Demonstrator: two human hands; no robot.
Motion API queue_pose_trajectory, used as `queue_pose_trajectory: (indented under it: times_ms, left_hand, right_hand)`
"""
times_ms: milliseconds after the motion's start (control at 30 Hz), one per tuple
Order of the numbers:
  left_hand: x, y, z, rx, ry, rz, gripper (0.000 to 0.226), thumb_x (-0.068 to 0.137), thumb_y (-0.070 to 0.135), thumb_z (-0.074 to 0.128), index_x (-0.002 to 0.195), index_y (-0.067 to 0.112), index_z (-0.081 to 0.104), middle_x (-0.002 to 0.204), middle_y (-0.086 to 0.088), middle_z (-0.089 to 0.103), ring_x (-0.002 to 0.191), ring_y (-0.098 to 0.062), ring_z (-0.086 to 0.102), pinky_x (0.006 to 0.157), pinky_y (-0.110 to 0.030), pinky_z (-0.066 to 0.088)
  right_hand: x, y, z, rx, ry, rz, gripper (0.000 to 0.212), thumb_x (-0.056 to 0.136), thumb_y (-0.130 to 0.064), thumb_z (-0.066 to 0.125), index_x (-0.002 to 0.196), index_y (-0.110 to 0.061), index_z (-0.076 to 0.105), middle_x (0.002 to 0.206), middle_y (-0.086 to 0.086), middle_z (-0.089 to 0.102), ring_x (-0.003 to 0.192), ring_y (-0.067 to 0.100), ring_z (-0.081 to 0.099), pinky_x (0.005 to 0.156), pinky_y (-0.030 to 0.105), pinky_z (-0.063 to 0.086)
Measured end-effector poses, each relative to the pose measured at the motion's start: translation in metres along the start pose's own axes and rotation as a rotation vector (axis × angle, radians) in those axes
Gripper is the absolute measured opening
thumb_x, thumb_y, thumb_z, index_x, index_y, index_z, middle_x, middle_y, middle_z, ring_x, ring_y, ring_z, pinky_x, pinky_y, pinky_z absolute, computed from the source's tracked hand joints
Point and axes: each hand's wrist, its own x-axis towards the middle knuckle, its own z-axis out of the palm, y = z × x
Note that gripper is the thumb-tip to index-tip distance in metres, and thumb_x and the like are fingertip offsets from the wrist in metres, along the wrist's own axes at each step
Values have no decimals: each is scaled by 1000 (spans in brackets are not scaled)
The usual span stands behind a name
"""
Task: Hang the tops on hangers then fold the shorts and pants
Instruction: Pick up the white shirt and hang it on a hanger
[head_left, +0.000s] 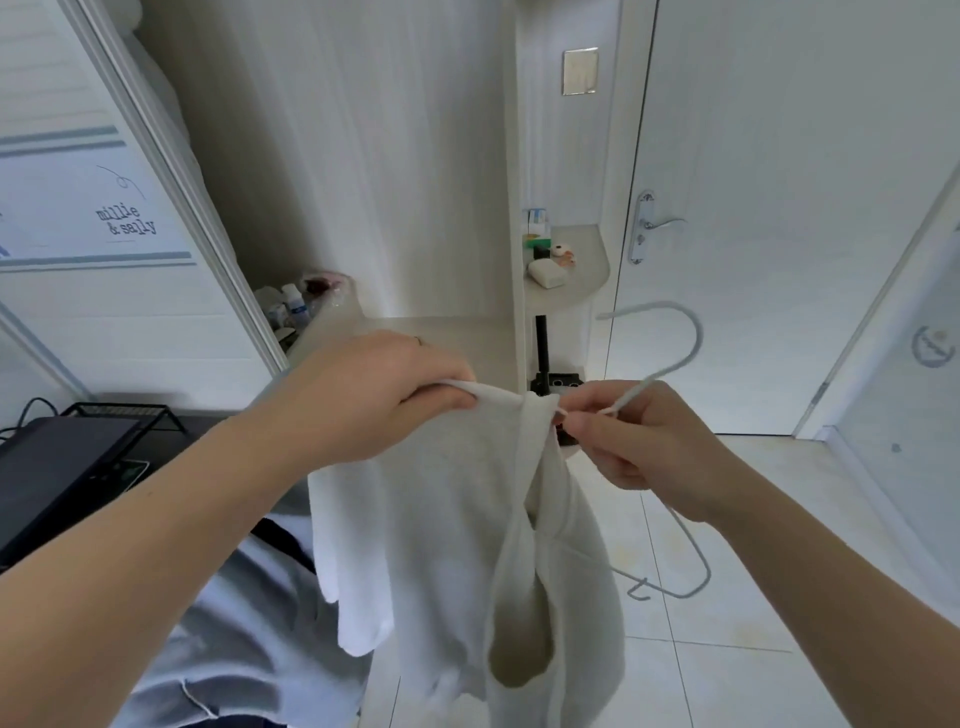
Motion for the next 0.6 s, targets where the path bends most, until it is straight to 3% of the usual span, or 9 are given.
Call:
queue_pose_trajectory:
  times_ms: [67, 133, 267, 367, 500, 600]
  left_hand:
    - [-7, -13, -3, -68, 79, -10, 36, 101, 51, 45, 74, 30, 56, 63, 10, 53, 64, -6, 50, 56, -20, 35]
    - [-14, -22, -7, -164, 128, -87, 36, 95, 53, 48, 66, 33, 52, 61, 7, 51, 61, -9, 50, 53, -19, 34]
    - [-14, -13, 3, -166, 124, -108, 45, 94, 53, 44, 65, 19, 47, 57, 2, 45, 61, -16, 48, 55, -26, 33]
    - [-7, 5, 16, -196, 120, -99, 44, 102, 47, 44, 65, 24, 43, 58, 6, 46, 62, -12, 47, 57, -29, 34]
    - [2, 23, 33, -206, 115, -127, 30, 101, 45, 46, 77, 30, 56, 66, 9, 55, 70, -11, 53, 65, -38, 43]
    - [4, 25, 47, -247, 78, -177, 36, 102, 44, 47, 81, 20, 64, 68, 5, 59, 72, -17, 55, 70, -43, 46]
  right_hand:
    - [-8, 6, -15, -73, 43, 6, 14, 95, -17, 64, 92, -20, 77, 54, -1, 49, 43, 14, 36, 43, 24, 32]
    - [-16, 16, -26, -121, 118, 29, 24, 99, -10, 59, 89, -22, 78, 59, 2, 55, 47, 15, 38, 46, 27, 33]
    - [-17, 31, -24, -133, 201, 23, 37, 100, -3, 53, 84, -26, 78, 58, -1, 49, 52, 9, 37, 49, 16, 29]
    - [-13, 33, -19, -173, 177, -46, 37, 100, -3, 54, 86, -27, 77, 58, -6, 51, 54, 4, 42, 54, 10, 34]
    - [-13, 39, -17, -234, 151, -86, 34, 100, -5, 55, 89, -28, 77, 61, -3, 55, 61, 5, 48, 60, 11, 38]
    - [-16, 44, -18, -300, 247, -69, 34, 98, -4, 59, 92, -32, 78, 78, 3, 69, 77, 6, 61, 74, 15, 44]
